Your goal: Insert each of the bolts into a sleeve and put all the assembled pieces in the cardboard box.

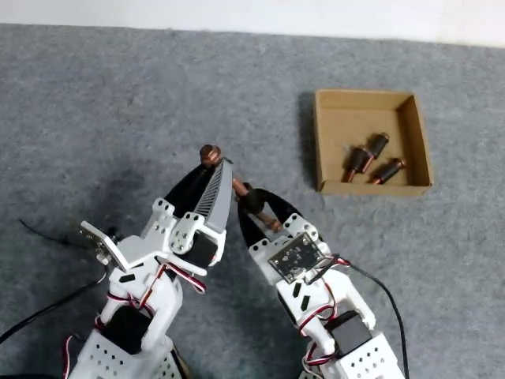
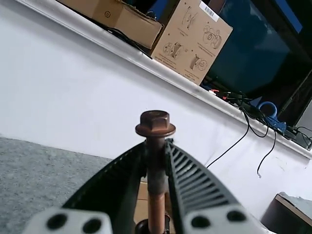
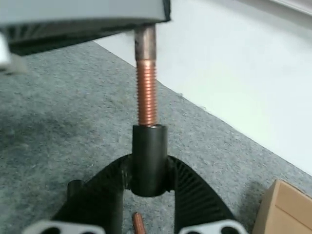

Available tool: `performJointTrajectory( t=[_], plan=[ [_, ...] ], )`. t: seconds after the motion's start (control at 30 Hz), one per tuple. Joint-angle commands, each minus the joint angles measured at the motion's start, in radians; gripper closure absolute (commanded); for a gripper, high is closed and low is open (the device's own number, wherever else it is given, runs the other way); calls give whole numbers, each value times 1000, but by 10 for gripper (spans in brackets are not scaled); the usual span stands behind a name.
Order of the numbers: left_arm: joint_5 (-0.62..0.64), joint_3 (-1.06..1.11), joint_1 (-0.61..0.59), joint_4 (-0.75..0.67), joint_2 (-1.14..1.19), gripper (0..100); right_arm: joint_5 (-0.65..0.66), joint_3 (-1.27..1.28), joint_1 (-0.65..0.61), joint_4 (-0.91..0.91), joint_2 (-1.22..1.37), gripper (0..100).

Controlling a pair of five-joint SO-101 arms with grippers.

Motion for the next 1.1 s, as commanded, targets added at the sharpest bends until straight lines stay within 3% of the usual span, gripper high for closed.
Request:
performJointTrajectory(
  t=[0.0,0.33,0.43,0.67,0.83,1.07],
  plan=[
    [-6,-7,27,2,22,993,6,101,-10,-13,-22,993],
    [-3,-10,4,5,22,993,5,101,-10,-15,-22,993],
    [52,-18,4,6,22,993,5,99,-15,-16,-22,993],
    [64,-84,-22,104,22,993,5,93,-16,-18,-22,993],
    [66,-85,-27,106,22,993,5,101,-16,-114,-22,993],
    [66,-85,-21,104,22,993,5,101,-51,-119,-22,993]
  ],
)
